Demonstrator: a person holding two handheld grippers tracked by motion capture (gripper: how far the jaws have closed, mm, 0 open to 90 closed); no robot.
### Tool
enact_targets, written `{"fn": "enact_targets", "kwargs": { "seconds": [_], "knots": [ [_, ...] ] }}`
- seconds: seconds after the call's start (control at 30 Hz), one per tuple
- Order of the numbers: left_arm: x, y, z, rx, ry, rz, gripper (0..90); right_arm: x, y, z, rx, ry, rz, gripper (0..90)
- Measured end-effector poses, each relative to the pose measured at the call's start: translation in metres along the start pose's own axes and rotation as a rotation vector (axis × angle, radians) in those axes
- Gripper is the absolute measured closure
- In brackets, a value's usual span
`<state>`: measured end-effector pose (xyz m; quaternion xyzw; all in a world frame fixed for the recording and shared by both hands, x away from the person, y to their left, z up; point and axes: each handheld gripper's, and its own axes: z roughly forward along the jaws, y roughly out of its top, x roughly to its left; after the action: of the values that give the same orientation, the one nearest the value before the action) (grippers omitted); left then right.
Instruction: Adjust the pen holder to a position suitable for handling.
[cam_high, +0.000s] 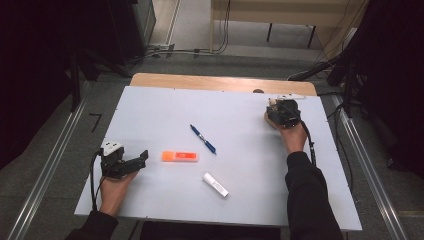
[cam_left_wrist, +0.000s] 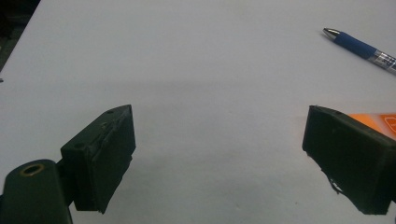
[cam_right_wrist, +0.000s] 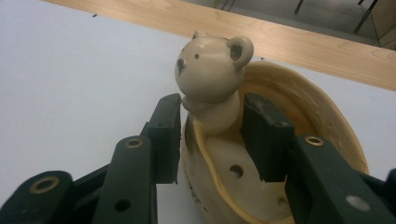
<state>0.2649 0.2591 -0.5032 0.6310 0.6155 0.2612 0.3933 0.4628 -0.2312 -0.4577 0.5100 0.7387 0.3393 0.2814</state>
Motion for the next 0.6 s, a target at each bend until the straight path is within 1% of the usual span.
{"fn": "enact_targets", "kwargs": {
  "seconds": [0.1, 0.13, 0.23, 0.27, 0.3, 0.33, 0.43, 0.53, 0.6],
  "knots": [
    [0.0003, -0.0001, 0.0001, 0.002, 0.001, 0.001, 10.1, -0.0009, -0.0001, 0.0015, 0.004, -0.005, 0.002, 56.0],
    [0.0004, -0.0001, 0.0002, 0.003, 0.002, 0.001, 10.1, -0.0037, 0.0004, 0.0031, 0.019, 0.018, 0.021, 57.7],
    [0.0004, -0.0002, 0.0002, 0.003, 0.001, 0.0, 10.1, -0.0046, 0.0004, 0.0035, 0.022, 0.028, 0.029, 58.5],
    [0.0004, -0.0002, 0.0002, 0.003, 0.001, 0.0, 10.2, -0.0039, 0.0003, 0.0037, 0.022, 0.032, 0.025, 61.0],
    [0.0004, -0.0002, 0.0002, 0.003, 0.001, 0.0, 10.1, -0.0039, 0.0003, 0.0037, 0.022, 0.032, 0.025, 61.0],
    [0.0004, -0.0002, 0.0001, 0.003, 0.0, 0.0, 10.2, -0.0031, 0.0002, 0.0037, 0.021, 0.038, 0.025, 64.0],
    [0.0005, -0.0002, 0.0, 0.002, 0.0, -0.001, 10.2, -0.0035, 0.0, 0.0039, 0.022, 0.042, 0.028, 64.5],
    [0.0006, -0.0001, -0.0001, 0.001, -0.002, -0.002, 10.2, -0.0055, -0.0004, 0.0038, 0.023, 0.063, 0.043, 65.2],
    [0.0006, -0.0001, 0.0, 0.001, -0.002, -0.002, 10.2, -0.0055, -0.0003, 0.0037, 0.025, 0.063, 0.044, 65.3]
  ]
}}
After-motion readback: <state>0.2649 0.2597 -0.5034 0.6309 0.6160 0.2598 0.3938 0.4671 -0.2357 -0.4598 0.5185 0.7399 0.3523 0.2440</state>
